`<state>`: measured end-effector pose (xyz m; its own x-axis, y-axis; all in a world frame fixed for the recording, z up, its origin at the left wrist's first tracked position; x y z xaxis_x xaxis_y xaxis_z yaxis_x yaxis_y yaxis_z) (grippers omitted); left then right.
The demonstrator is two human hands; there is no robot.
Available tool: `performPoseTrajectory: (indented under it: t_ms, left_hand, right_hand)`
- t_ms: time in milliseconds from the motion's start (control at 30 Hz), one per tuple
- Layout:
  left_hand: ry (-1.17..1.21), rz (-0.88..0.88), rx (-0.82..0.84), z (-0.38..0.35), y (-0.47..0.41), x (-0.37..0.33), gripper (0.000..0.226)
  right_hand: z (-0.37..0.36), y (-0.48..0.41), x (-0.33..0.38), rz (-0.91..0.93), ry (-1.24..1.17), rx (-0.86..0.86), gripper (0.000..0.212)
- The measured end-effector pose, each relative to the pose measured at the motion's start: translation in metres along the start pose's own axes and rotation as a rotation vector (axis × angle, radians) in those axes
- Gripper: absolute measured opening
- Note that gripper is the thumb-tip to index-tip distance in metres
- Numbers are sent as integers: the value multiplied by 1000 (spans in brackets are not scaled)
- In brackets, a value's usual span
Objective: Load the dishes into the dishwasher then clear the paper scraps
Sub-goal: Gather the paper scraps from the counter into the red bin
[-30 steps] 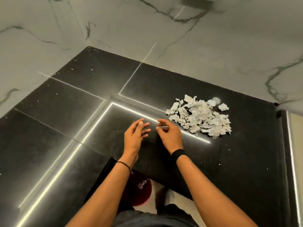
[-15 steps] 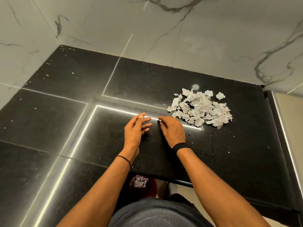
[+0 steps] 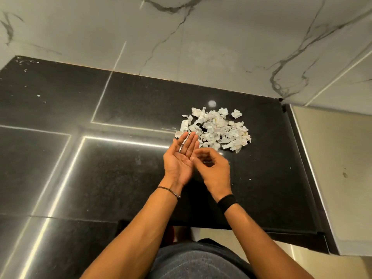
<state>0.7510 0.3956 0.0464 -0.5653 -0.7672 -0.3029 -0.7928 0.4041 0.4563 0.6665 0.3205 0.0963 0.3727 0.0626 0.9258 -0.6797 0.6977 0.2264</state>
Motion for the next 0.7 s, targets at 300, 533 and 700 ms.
performPoseTrajectory:
  t_ms: [300, 533, 700]
  left_hand:
    - [-72, -94, -53, 11, -6, 11, 38]
    - [-153, -161, -94, 17, -3, 14, 40]
    - [-117, -136, -109, 8, -8, 33, 41]
  right_hand:
    - [22, -41, -45, 151, 530, 120, 26]
    - [25, -48, -44, 106, 393, 69, 22]
    - [23, -39, -16, 66, 93, 242, 25]
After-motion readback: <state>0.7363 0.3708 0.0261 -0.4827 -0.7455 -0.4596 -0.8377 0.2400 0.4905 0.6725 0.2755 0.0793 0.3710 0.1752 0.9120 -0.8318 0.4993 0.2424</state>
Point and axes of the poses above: each hand's wrist, its own y-axis away from the middle knuckle, its own z-axis out of the back of the hand, x = y × z, the point moved 6 cm from there along -y, towards the middle knuckle, and after that the axes turned 14 degrees about -z, right-handed, at the moved point
